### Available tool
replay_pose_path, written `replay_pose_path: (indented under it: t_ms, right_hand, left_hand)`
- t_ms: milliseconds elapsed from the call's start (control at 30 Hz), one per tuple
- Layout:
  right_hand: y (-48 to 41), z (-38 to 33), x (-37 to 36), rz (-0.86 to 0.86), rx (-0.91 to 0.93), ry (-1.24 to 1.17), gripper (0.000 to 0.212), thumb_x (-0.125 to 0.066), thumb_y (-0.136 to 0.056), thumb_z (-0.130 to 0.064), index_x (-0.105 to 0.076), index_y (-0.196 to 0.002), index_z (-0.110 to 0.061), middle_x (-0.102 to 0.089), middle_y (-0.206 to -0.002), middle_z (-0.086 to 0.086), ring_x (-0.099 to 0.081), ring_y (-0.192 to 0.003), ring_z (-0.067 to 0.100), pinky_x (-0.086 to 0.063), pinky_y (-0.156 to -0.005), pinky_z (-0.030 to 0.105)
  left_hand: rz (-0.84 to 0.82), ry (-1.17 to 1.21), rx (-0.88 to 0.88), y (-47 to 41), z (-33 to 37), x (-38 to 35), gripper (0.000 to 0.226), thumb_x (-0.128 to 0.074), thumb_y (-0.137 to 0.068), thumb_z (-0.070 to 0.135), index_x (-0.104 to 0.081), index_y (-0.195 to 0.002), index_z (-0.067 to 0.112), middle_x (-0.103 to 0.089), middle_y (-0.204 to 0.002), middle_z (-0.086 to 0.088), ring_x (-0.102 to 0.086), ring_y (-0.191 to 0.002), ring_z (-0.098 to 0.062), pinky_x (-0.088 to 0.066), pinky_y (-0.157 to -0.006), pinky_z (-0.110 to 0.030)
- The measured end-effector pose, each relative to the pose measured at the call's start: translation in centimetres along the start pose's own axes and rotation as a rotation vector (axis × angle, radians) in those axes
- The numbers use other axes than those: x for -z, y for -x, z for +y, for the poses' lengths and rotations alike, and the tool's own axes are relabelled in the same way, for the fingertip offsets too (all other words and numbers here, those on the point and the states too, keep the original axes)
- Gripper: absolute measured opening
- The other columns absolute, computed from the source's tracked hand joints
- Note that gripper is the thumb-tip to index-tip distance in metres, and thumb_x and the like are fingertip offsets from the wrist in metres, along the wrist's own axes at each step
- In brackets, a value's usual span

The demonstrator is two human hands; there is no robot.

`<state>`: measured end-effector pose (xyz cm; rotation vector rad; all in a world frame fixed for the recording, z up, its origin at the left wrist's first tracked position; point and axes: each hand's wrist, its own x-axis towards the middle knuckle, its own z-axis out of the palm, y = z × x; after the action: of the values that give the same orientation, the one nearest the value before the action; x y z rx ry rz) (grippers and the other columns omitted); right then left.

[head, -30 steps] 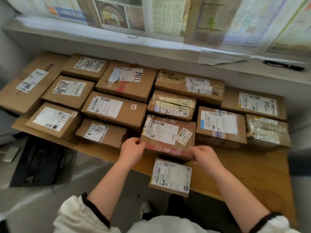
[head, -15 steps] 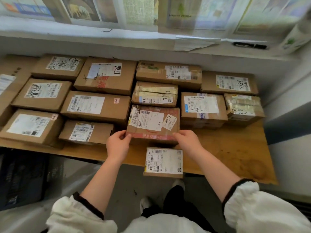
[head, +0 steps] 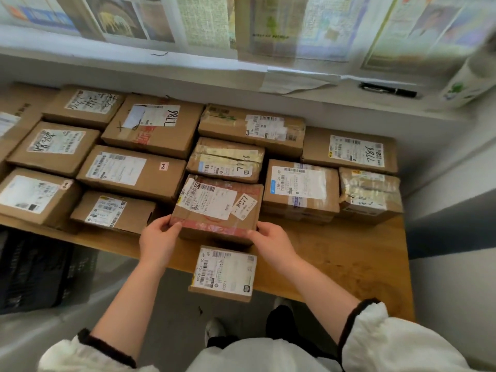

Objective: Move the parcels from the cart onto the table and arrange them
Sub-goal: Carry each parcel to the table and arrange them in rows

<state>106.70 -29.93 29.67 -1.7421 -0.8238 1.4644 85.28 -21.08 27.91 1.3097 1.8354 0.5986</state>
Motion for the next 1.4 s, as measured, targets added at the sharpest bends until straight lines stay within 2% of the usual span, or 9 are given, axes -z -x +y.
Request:
replay_pose_path:
  t_ms: [133,233,433,600,733,900,1067,1267,1400]
  right_hand:
    - [0.5,-0.8,1.3,-0.041,0.097,0.057,0.028,-0.055,-0.092,-0.034,-0.062,-0.119,-0.031,-0.061,-0.100,-0.029,-0.054,-0.092,-0.013,-0.041,-0.063,0.005]
    - [1.4,-2.8,2.8,-0.075,0.186,0.116,0.020,-0.053,-0.094,-0.034,-0.064,-0.110,-0.035,-0.061,-0.098,-0.030,-0.054,-0.088,-0.019,-0.041,-0.059,0.001]
    - [4.9,-8.3,9.1,-0.068,0.320,0.222,0.014,-0.052,-0.092,-0.041,-0.065,-0.087,-0.036,-0.065,-0.079,-0.032,-0.060,-0.079,-0.008,-0.050,-0.055,0.009]
    - [8.4,-8.6,16.0,0.112,0.345,0.234,0.011,-0.056,-0.089,-0.032,-0.062,-0.084,-0.040,-0.065,-0.083,-0.034,-0.061,-0.082,-0.011,-0.052,-0.066,0.017]
    - [11.1,-5.4,18.9,0.280,0.276,0.289,0.016,-0.066,-0.084,-0.030,-0.061,-0.085,-0.045,-0.064,-0.083,-0.037,-0.060,-0.082,-0.014,-0.048,-0.057,0.012]
    - [14.5,1.2,18.7,0.395,0.070,0.243,0.013,-0.071,-0.080,-0.030,-0.065,-0.088,-0.039,-0.069,-0.083,-0.023,-0.065,-0.080,-0.003,-0.051,-0.063,0.019]
    - [15.6,7.4,14.5,0.399,-0.068,0.159,0.014,-0.069,-0.084,-0.018,-0.065,-0.092,-0.029,-0.070,-0.086,-0.013,-0.066,-0.077,0.001,-0.049,-0.057,0.013]
    - [14.0,10.1,11.4,0.475,-0.145,0.072,0.017,-0.057,-0.091,-0.004,-0.060,-0.101,-0.018,-0.065,-0.107,0.002,-0.059,-0.103,0.019,-0.051,-0.091,0.040]
    - [13.5,9.5,11.1,0.517,-0.170,0.086,0.027,-0.058,-0.091,-0.009,-0.058,-0.118,-0.008,-0.061,-0.119,0.008,-0.056,-0.105,0.019,-0.050,-0.091,0.037]
  left_hand:
    - [0.090,0.040,0.000,1.9,2.0,0.7,0.030,-0.061,-0.090,0.022,-0.063,-0.119,0.015,-0.062,-0.104,0.002,-0.053,-0.094,-0.014,-0.041,-0.082,-0.030]
    - [0.157,0.093,-0.026,3.8,4.2,1.8,0.031,-0.060,-0.090,0.022,-0.062,-0.120,0.014,-0.061,-0.107,0.002,-0.055,-0.099,-0.016,-0.046,-0.089,-0.034]
    - [0.348,0.206,-0.273,9.0,10.3,2.6,0.020,-0.059,-0.091,0.027,-0.066,-0.109,0.025,-0.063,-0.094,0.012,-0.056,-0.080,0.003,-0.043,-0.066,-0.015]
    - [0.174,0.291,-0.350,12.7,13.4,-1.7,0.005,-0.058,-0.091,0.028,-0.059,-0.088,0.033,-0.062,-0.083,0.012,-0.059,-0.076,0.006,-0.046,-0.058,-0.012]
    - [0.013,0.235,-0.336,14.6,12.0,-6.0,0.007,-0.059,-0.089,0.034,-0.054,-0.084,0.031,-0.061,-0.083,0.011,-0.058,-0.077,0.003,-0.049,-0.060,-0.015]
    - [-0.134,0.104,-0.305,17.0,6.9,-8.3,0.012,-0.059,-0.086,0.043,-0.051,-0.084,0.035,-0.059,-0.084,0.015,-0.055,-0.079,0.004,-0.049,-0.062,-0.021]
    - [-0.182,0.058,-0.276,18.8,1.0,-8.3,0.009,-0.062,-0.088,0.031,-0.053,-0.084,0.032,-0.060,-0.085,0.012,-0.057,-0.078,-0.001,-0.044,-0.062,-0.018]
    - [-0.198,-0.013,-0.255,18.8,-1.5,-9.3,0.013,-0.062,-0.089,0.025,-0.052,-0.083,0.029,-0.053,-0.089,0.009,-0.052,-0.079,-0.004,-0.036,-0.062,-0.013]
    - [-0.209,0.019,-0.246,18.2,-1.0,-9.5,0.006,-0.059,-0.091,0.021,-0.058,-0.097,0.024,-0.054,-0.096,0.008,-0.052,-0.082,-0.001,-0.038,-0.063,-0.008]
